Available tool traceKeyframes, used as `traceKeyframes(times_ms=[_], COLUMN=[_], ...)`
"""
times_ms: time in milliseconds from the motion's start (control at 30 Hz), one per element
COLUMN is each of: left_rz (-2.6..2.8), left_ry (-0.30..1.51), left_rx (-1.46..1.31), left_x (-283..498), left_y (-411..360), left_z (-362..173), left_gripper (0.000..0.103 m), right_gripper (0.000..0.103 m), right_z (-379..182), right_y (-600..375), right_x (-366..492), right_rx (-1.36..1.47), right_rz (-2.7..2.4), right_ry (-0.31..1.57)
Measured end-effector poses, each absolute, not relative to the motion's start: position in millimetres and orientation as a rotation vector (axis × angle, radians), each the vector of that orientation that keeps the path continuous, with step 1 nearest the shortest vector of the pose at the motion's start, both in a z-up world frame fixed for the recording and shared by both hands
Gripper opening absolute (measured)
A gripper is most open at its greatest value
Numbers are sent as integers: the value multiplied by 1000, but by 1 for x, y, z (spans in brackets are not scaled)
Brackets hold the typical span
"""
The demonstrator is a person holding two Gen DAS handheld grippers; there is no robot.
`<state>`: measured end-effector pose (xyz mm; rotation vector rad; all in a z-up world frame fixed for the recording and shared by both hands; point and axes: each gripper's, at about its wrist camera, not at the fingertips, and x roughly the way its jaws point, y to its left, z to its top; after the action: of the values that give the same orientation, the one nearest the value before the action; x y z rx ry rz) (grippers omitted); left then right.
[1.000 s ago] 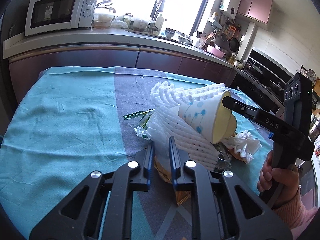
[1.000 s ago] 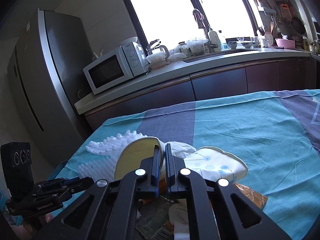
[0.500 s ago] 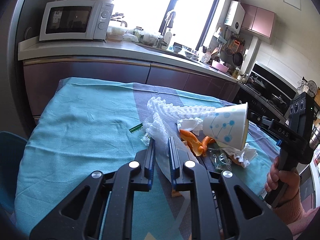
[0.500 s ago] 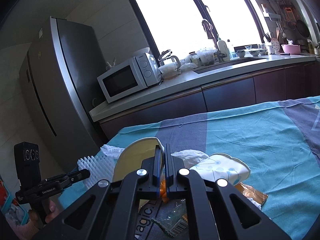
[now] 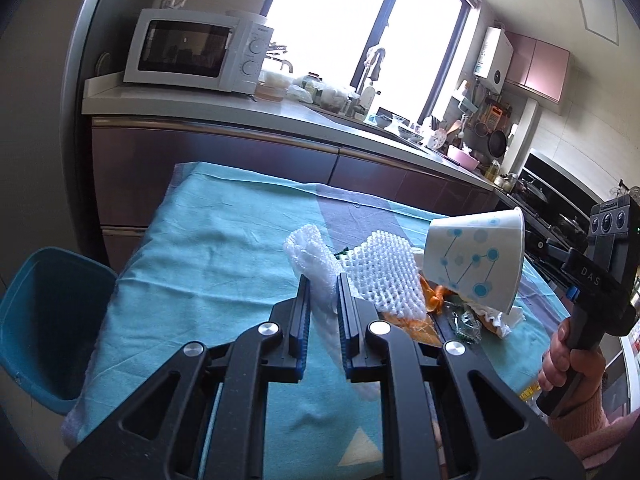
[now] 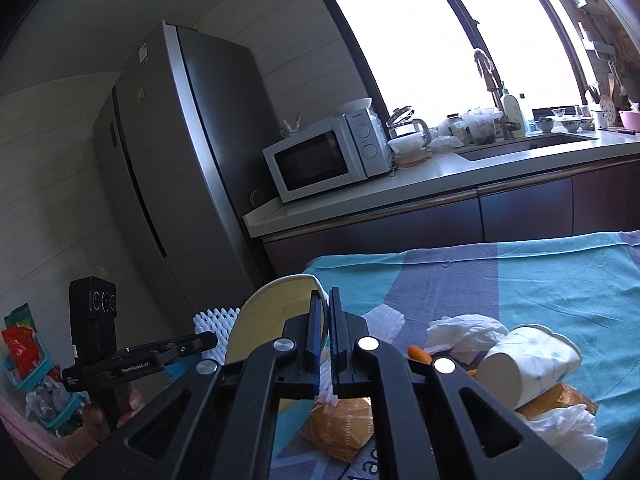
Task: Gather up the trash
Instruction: 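Carry both held items over the teal bin and open both tools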
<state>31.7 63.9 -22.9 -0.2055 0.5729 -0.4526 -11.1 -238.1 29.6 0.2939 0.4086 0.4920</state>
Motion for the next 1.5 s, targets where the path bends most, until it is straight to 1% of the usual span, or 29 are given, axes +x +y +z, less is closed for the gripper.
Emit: traceKeyframes(times_ms=[467, 800, 1067, 1400, 1500], left_rz=[-141, 79, 176, 207, 212], left_ry=[515, 528, 590, 695, 711], left_rx=[-276, -295, -315, -341, -338], left_x=[14, 15, 33, 57, 62], left_y=[173, 247, 285, 300, 300], left_z=[-9, -19, -44, -86, -94], left_gripper=[13, 13, 13, 13, 13], right_gripper=[3, 3, 3, 3, 6], right_z=[30, 21, -1, -32, -39], right_y=[-129, -41, 20, 76, 87], right_x=[61, 108, 133, 160, 165], right_rx=[278, 251, 208, 159, 142], right_rz=[745, 895, 924, 934, 921], right_ry=[541, 662, 763, 904, 930])
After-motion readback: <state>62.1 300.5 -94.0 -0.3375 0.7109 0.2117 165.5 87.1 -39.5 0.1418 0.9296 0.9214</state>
